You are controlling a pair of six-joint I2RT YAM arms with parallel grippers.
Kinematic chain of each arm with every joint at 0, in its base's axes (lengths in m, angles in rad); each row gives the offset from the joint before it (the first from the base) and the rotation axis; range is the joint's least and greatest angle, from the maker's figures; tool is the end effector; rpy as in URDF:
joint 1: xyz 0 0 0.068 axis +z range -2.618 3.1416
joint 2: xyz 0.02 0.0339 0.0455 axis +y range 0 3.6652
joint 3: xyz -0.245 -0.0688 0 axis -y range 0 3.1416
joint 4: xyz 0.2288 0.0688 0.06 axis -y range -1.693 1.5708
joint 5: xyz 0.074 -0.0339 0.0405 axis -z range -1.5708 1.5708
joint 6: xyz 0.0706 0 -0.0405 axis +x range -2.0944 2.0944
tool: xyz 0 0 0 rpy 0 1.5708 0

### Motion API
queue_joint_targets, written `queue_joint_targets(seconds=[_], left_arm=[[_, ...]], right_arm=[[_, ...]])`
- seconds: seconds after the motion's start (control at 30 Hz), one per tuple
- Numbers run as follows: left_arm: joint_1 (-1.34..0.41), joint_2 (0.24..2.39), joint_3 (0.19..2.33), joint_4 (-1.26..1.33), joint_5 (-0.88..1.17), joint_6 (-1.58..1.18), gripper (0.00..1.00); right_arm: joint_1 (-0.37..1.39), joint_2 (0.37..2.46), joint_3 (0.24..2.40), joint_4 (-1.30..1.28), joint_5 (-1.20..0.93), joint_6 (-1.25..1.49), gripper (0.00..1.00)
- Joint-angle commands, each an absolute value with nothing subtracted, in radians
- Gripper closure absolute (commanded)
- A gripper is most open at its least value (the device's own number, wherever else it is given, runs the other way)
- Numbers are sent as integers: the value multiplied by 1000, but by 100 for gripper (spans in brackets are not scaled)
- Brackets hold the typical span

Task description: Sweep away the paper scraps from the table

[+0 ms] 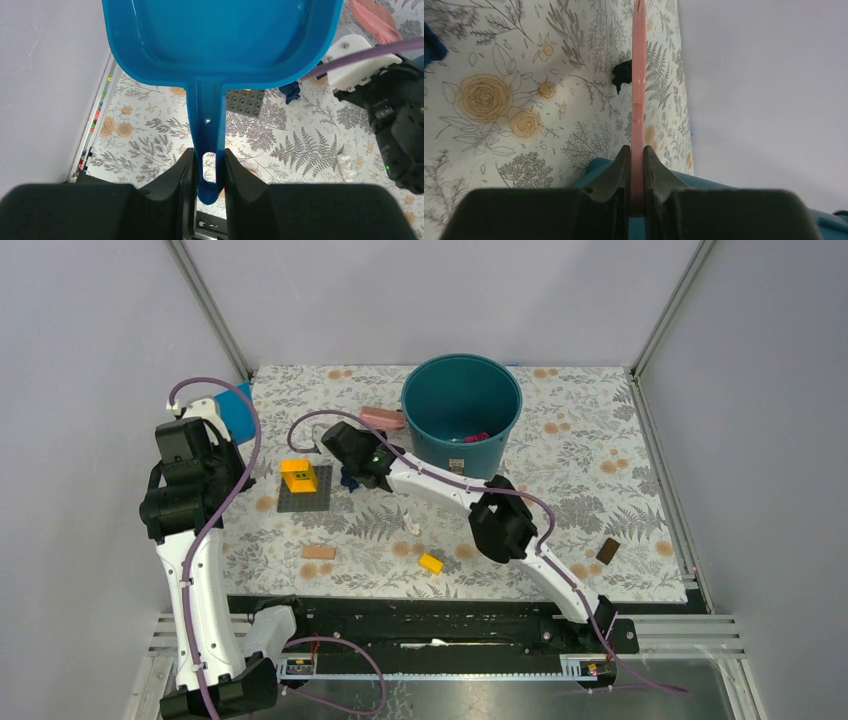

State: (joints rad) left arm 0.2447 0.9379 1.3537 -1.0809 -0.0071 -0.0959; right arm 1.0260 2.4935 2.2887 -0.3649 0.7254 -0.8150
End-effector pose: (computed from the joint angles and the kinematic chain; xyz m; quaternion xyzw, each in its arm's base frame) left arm 0.1686 0.0426 0.3691 -0.1539 0.8859 0.0357 0.4361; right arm 0.3294 0.4532 0.2052 -0.5497 0.6321 -0.2623 0.4790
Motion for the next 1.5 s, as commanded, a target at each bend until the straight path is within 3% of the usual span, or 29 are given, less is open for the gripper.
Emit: queue_joint_targets(seconds=[0.0,0.17,0.3,0.6,0.73,0.9,1.07,1.47], left_arm=[[250,927,1396,-1051,38,-107,100],[251,927,1397,-1049,59,-107,100],[250,932,1399,-1047,66,-105,100],[250,944,1402,-1041,76,-96,100],[251,954,1413,-1039,82,-92,100],[252,960,1413,-1031,100,-96,100],[253,971,1424,-1031,107,-87,100],[255,985,1444,-1038,99,-76,100]], right_arm=[[992,2531,2306,-319,769,-811,100],[985,2555,2313,-368,694,-766,100],[996,2521,2314,-525,502,-682,100],[1065,2290,2352,-930,133,-571,100],[1081,2188,2394,-1029,108,-587,100],[1081,2146,2353,-984,241,-650,100],[1079,2137,2212,-773,317,-729,100],[1081,2244,2142,-424,238,-923,100]])
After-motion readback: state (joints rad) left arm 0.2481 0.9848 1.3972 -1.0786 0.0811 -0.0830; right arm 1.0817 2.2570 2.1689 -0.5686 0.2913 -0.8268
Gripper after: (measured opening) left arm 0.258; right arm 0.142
